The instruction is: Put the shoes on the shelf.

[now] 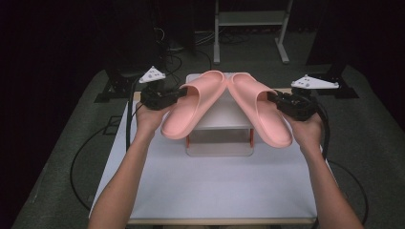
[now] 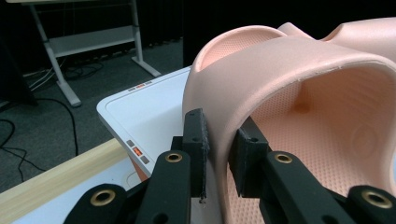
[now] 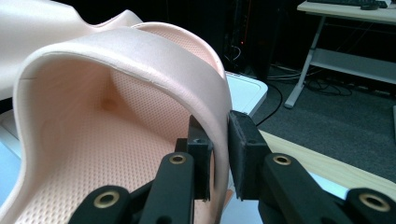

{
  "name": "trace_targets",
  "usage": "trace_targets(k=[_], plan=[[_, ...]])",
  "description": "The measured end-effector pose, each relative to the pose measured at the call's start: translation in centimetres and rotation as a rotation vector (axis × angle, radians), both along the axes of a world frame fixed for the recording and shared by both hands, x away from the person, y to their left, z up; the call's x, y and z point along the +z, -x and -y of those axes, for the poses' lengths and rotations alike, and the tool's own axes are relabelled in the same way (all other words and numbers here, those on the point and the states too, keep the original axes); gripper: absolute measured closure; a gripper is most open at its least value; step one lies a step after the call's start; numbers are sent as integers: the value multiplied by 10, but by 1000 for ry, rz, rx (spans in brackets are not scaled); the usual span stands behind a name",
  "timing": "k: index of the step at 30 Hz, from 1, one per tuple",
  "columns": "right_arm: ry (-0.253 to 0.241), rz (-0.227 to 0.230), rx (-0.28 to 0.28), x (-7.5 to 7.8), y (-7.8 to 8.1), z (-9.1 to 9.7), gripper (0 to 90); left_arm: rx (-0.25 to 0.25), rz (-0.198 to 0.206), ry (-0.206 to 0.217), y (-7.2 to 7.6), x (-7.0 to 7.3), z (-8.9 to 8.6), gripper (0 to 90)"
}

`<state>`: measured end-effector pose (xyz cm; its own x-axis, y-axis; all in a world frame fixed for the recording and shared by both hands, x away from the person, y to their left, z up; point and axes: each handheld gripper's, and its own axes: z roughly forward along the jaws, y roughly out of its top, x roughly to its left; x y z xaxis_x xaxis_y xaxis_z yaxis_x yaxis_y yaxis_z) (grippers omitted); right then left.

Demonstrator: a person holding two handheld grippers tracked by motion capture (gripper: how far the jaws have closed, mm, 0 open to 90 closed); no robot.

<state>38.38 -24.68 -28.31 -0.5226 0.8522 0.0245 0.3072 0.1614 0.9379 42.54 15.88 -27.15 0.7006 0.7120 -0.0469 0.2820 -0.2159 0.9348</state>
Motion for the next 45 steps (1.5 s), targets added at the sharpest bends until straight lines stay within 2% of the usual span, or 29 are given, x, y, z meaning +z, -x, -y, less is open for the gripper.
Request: trace_targets(k=[21,27,45], plan=[[-1,-13,-16,0,-13,-11,759,66,-9,25,-10,-5,6,748],[-12,-17,-26,1,-16,-13,756,68,-13,39,-13,-5,8,744],[-20,-25,-39,-1,-23,-19,741,100,-3,44,-14,-7,13,727]])
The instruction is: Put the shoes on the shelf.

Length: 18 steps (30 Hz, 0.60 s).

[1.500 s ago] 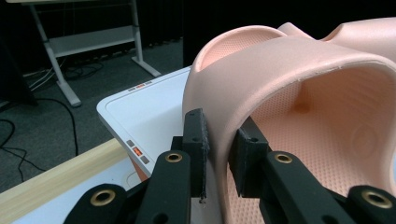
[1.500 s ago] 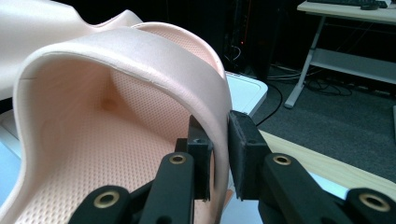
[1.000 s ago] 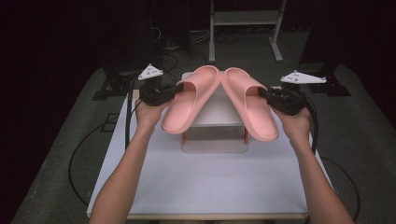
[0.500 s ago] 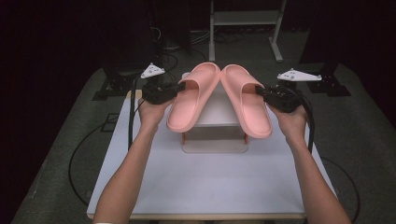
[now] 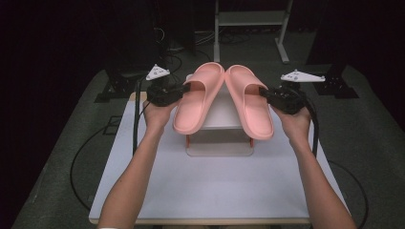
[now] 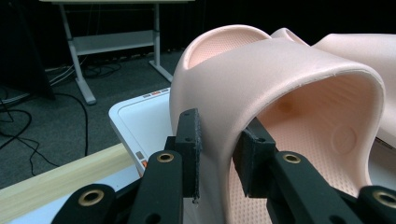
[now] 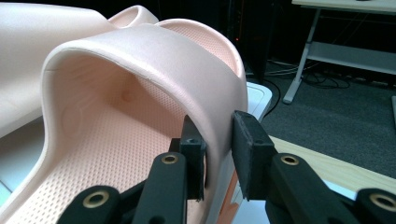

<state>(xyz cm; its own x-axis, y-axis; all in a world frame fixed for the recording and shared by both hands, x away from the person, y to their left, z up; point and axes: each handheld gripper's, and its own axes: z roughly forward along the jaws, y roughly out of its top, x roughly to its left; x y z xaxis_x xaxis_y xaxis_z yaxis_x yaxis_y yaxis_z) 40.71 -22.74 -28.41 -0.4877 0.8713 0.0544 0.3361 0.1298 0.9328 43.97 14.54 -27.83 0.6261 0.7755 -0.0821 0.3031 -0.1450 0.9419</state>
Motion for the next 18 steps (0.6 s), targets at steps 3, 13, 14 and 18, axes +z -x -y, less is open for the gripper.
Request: trace_targets(k=[3,13,14,18], plan=[[-4,-1,-6,0,-1,-1,741,8,6,2,0,-1,2,727],[-3,0,-21,-3,-6,-3,739,26,20,3,-3,-5,5,726],[-4,-2,-23,-4,-6,-4,739,29,21,9,-3,-5,5,726],[-6,-5,-26,-6,-7,-5,739,36,17,19,-4,-10,5,726]])
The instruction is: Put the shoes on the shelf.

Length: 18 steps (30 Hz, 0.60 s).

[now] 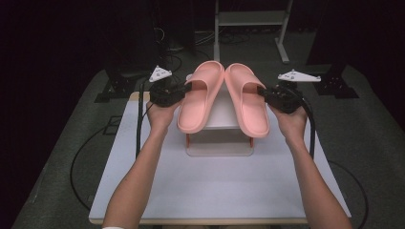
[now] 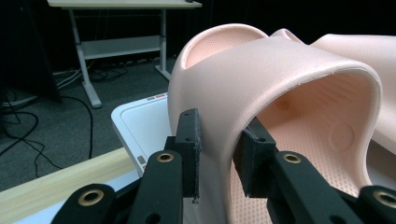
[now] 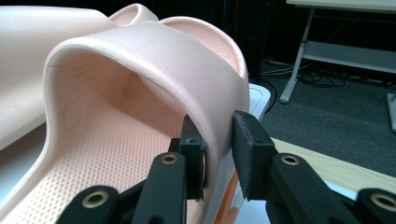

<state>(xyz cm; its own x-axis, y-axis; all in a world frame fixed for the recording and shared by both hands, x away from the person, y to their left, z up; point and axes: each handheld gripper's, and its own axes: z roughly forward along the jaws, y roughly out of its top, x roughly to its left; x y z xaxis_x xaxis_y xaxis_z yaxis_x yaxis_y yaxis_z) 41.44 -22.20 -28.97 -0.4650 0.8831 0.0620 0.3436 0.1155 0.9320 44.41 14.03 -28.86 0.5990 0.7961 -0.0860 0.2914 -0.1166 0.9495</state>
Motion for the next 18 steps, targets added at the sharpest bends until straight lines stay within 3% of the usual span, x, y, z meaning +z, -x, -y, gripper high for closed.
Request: trace_targets(k=[18], plan=[[-4,-23,-33,-10,-15,-9,724,25,-30,22,-11,-12,4,695]])
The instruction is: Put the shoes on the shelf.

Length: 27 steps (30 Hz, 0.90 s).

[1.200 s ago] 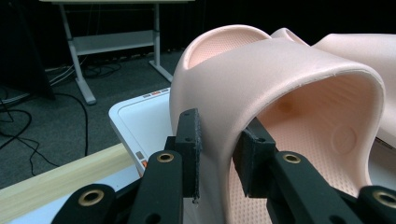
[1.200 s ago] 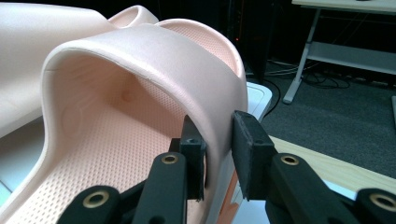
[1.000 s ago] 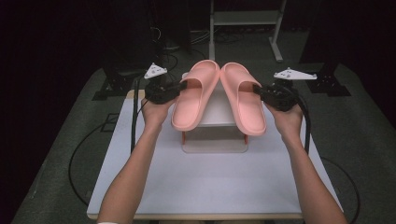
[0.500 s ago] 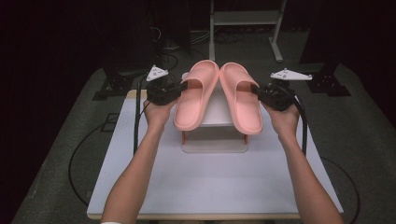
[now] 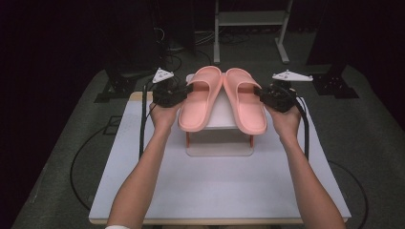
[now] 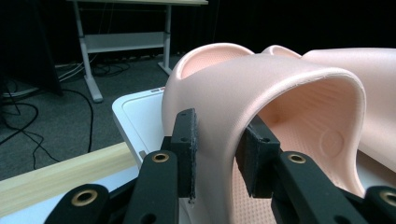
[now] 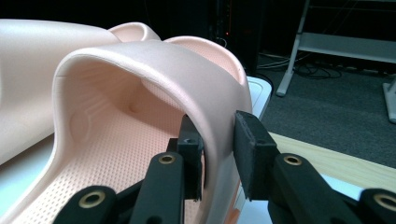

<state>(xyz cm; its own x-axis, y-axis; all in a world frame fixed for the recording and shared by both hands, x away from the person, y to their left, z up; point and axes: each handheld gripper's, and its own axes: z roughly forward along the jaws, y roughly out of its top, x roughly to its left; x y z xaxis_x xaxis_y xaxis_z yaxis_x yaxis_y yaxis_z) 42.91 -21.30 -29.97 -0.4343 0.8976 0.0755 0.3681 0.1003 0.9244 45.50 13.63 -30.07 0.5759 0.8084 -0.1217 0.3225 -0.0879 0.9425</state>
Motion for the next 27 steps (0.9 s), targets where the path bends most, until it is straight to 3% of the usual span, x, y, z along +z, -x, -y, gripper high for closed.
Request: trace_targets(k=[6,15,27], plan=[[-2,-6,-15,-1,-4,-3,716,3,-11,20,-4,-3,1,682],[17,2,-24,-4,-6,-10,705,2,-6,23,-6,-5,5,665],[-1,8,-50,-5,-10,-13,700,-2,-11,20,-7,-7,6,658]])
